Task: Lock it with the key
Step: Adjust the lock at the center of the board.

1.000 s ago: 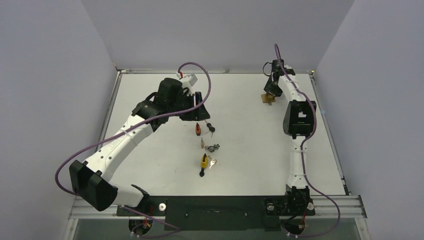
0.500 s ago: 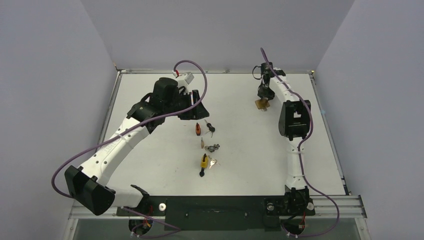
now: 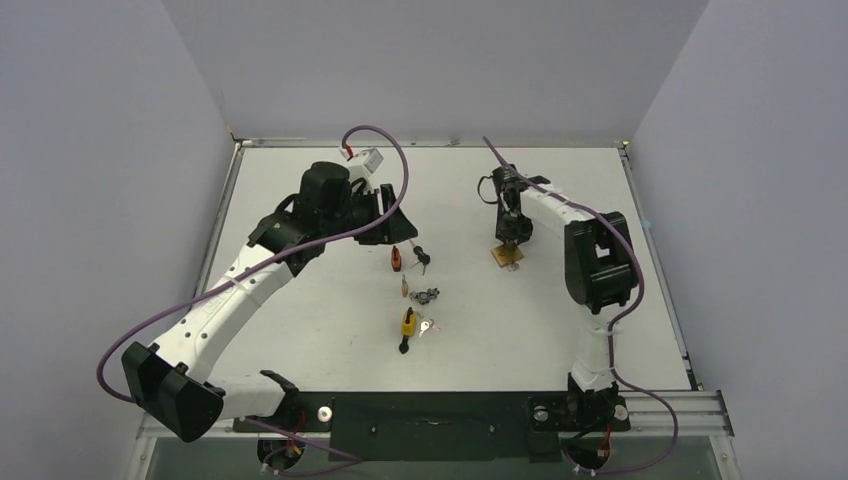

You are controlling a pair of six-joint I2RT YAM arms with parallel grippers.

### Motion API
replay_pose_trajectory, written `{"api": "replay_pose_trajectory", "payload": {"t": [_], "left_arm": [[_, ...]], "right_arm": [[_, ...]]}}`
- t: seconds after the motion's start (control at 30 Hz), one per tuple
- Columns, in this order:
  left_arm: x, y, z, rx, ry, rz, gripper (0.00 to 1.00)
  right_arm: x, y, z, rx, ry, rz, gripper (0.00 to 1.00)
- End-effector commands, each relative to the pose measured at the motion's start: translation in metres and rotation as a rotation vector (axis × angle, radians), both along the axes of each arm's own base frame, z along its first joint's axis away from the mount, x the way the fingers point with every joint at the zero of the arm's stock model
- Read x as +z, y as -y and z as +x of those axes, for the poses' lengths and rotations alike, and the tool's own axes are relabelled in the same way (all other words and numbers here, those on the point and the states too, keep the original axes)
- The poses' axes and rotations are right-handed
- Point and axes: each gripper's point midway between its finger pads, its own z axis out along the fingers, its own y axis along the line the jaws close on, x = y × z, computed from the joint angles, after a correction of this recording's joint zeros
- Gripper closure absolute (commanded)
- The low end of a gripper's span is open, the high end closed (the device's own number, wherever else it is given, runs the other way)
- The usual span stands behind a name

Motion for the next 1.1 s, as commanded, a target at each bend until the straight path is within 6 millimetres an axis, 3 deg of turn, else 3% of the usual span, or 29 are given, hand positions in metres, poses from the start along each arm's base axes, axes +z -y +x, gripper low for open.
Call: {"api": "replay_pose_trajectory", "payload": {"t": [0.0, 0.17, 0.3, 0.43, 0.7, 1.07], "left_arm": [[0.02, 0.003, 0.002, -0.008, 0.061, -0.063, 0.5], [0.019, 0.002, 0.002, -0.006, 0.062, -0.062, 0.5], [0.018, 0.001, 0.003, 0.0, 0.062, -0.061, 0.5], [0.018, 0.0, 0.004, 0.007, 0.064, -0.055, 0.5], [0.017, -0.005, 0.005, 0.021, 0.063, -0.04, 0.5], [0.012, -0.005, 0.007, 0.023, 0.049, -0.026, 0.5]], "right_arm": [[0.021, -0.014, -0.019, 0.01, 0.078, 0.045, 0.69], [0.043, -0.008, -0.032, -0.008, 0.156, 0.047, 0.65], [0.058, -0.005, -0.024, -0.014, 0.214, 0.039, 0.53], [0.066, -0.007, -0.011, -0.02, 0.266, 0.046, 0.48], [0.056, -0.002, -0.001, -0.031, 0.256, -0.002, 0.47], [0.05, -0.002, -0.008, 0.004, 0.241, -0.021, 0.52]]}}
